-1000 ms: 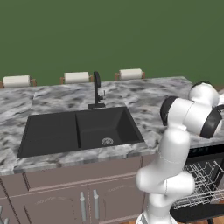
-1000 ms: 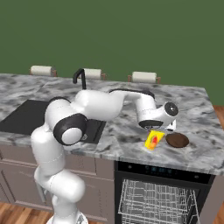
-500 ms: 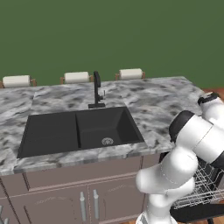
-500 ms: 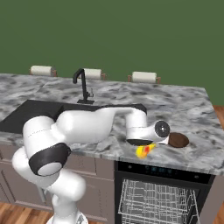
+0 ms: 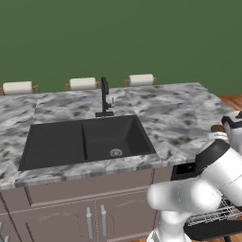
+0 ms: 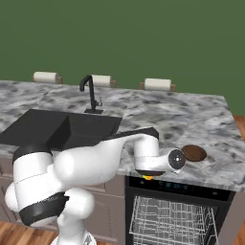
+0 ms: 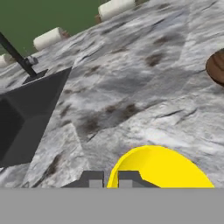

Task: Pick up the cup and bowl from the counter, place them in the dishwasher, and close the dishwasher door.

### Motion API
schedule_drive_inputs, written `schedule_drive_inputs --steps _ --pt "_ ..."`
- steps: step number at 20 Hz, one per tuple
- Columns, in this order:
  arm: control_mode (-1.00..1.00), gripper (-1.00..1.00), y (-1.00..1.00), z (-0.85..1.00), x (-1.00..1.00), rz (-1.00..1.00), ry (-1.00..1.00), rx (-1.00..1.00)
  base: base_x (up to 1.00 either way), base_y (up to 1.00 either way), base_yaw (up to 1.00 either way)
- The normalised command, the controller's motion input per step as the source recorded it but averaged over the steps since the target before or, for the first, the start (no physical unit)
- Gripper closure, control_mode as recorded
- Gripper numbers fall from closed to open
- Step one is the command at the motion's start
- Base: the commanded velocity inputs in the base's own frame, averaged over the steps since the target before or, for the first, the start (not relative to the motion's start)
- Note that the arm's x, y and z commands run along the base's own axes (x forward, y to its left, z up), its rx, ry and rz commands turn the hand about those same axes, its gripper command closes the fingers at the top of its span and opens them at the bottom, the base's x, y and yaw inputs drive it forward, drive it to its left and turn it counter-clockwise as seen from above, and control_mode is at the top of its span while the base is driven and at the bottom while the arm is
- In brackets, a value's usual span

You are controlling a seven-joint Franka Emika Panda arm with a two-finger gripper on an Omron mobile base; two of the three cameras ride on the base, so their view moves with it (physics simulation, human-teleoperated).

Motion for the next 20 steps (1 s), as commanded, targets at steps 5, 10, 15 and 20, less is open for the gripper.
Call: schedule_drive_inputs --steps 5,10,15,20 --pt "-1.0 1.0 0.0 0.0 -0.48 -0.13 0.0 0.3 0.0 0.0 0.0" --pt "-1.0 1.0 0.0 0.0 -0.46 -0.12 0.0 0.28 0.0 0.0 0.0" --pt "-1.0 1.0 0.0 -0.09 -0.2 -0.06 0.0 0.17 0.0 0.0 0.0" --pt "-1.0 1.0 0.0 -0.28 -0.08 -0.03 0.01 0.16 0.0 0.0 0.0"
